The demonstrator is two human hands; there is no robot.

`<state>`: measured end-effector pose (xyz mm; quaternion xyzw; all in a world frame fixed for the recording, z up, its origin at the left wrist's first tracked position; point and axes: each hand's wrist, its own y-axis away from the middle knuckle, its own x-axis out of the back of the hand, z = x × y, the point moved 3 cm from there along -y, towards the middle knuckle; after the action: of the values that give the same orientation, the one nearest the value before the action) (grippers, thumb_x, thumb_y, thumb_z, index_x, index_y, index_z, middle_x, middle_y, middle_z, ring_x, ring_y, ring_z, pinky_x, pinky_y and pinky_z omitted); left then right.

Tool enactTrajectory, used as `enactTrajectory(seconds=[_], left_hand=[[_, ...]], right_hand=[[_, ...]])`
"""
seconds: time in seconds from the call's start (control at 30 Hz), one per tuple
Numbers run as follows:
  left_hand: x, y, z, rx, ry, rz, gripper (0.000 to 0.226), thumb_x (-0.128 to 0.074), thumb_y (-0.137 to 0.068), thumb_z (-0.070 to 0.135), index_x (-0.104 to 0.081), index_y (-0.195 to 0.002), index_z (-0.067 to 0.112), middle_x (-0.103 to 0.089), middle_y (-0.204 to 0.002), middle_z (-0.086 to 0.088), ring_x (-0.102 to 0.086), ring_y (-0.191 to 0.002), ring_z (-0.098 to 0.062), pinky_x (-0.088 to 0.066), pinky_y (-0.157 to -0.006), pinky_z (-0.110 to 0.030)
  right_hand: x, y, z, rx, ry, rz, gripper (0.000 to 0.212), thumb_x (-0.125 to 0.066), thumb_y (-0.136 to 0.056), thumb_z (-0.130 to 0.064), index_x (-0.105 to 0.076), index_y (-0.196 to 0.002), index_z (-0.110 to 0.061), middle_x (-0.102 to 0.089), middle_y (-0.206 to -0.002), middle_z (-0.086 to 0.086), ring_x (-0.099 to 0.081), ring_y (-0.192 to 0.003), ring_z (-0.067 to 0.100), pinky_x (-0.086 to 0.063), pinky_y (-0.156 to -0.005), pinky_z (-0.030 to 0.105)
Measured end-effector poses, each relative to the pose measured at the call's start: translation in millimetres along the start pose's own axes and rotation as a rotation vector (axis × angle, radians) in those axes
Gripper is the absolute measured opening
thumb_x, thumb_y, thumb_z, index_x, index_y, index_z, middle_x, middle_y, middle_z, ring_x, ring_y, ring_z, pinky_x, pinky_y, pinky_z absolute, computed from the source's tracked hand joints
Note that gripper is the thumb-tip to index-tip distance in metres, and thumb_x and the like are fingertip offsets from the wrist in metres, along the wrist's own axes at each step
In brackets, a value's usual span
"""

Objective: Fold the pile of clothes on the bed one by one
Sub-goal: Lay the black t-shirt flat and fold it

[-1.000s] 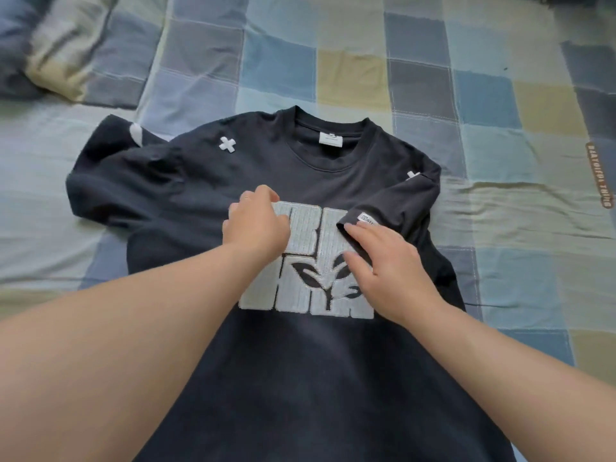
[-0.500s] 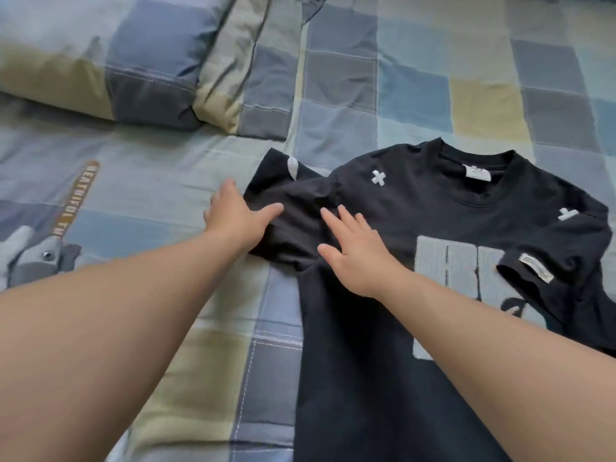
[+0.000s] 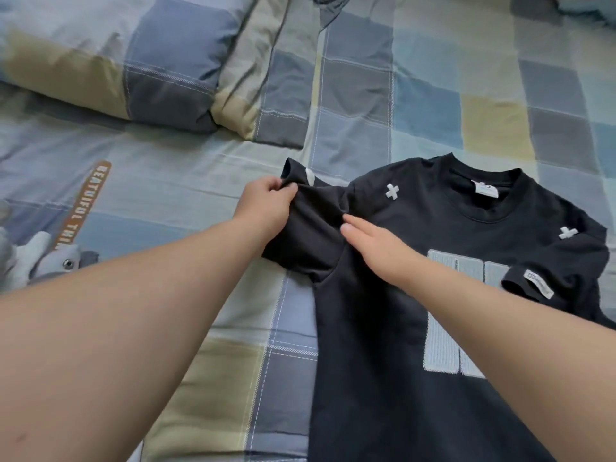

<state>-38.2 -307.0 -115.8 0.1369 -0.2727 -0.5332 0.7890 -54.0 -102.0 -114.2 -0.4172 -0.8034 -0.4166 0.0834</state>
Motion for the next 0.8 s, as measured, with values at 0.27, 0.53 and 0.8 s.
enactTrajectory(seconds=[0.27,0.53,0.8], left_hand=[[-62.6,74.4,57.1,-0.468,-0.397,-0.225,0.036,-0.061,-0.096,0.035,-0.059,-0.132,0.032,-0.059,-0.075,0.017,-0.058,-0.081,-0.014,-0.045,-0.076,-0.030],[-127.4,100.5,19.1,-0.464,-0.928,-0.383,0.040,-0.043,-0.104,0.042,-0.054,-0.140,0.030,-0.047,-0.149,0.001,-0.040,-0.137,-0.024,-0.036,-0.112,-0.041],[-131.4,96.5,-81.2,-0.376,-1.297,-0.371,0.085,-0.021,-0.097,0.071,0.027,-0.154,0.030,0.040,-0.155,0.010,0.031,-0.149,-0.023,0.016,-0.120,-0.051]], right_hand=[[73.5,27.9,19.4,-0.249,-0.720,0.137,0.061,-0.031,-0.096,-0.073,-0.057,-0.137,-0.037,-0.070,-0.121,-0.005,-0.058,-0.116,0.024,-0.043,-0.104,0.050],[120.0,58.3,66.4,-0.157,-0.140,0.452,0.047,-0.035,-0.103,-0.040,-0.049,-0.145,-0.024,-0.047,-0.153,-0.003,-0.038,-0.142,0.022,-0.026,-0.114,0.034],[41.0,8.3,94.6,0.204,0.682,0.176,0.063,-0.027,-0.105,-0.052,-0.004,-0.161,-0.035,0.010,-0.169,-0.007,0.011,-0.155,0.023,0.001,-0.124,0.051]])
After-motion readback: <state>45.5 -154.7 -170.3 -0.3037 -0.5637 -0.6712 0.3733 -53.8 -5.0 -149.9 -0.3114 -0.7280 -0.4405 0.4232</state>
